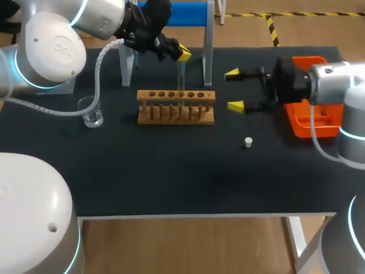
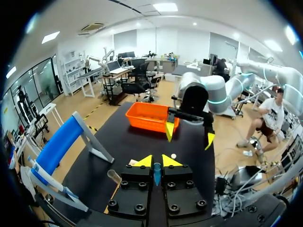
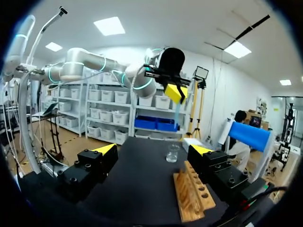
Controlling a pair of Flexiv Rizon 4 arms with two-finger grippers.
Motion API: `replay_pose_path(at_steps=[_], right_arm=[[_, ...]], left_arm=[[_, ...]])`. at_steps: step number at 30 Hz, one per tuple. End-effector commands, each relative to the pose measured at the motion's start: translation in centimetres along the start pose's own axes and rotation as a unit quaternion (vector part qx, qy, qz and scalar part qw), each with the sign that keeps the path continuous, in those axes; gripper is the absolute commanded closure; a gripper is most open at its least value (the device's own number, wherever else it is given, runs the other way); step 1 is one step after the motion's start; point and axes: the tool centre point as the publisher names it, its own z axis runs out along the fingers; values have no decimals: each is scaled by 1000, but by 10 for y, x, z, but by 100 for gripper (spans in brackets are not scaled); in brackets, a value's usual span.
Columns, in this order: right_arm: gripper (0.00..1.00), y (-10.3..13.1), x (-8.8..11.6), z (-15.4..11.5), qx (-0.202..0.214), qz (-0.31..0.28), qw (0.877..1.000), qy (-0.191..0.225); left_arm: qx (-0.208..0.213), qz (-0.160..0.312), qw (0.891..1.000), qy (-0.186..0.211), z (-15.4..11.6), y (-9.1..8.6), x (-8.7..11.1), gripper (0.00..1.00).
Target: Invert the test tube, pick up the pipette, mount the tip to pipette, aspirate from beaker and dispense into the tube, eject the tip, return the pipette, and cap with the stopper.
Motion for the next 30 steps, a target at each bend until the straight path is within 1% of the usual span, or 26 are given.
replay_pose_path(at_steps=[1,10,15,21,24,27,30], right_arm=[[0,1,-15,21,-13,10,999,28],[0,6,-25,56,-25,43,998,38],[0,8,-37,75,-30,50,998,30],[0,15,-48,89,-36,49,998,30],[4,20,-53,92,-39,45,998,29],[2,25,-58,94,-44,45,998,29],[5,28,-62,97,-50,49,997,33]], left_arm=[[-4,-1,1000,1,-1,-1,0,100],[-4,-1,1000,1,-1,-1,0,100],[-4,-1,1000,1,-1,-1,0,100],[-4,-1,1000,1,-1,-1,0,100],[-4,-1,1000,1,-1,-1,0,100],[-4,-1,1000,1,-1,-1,0,100],[-4,-1,1000,1,-1,-1,0,100]])
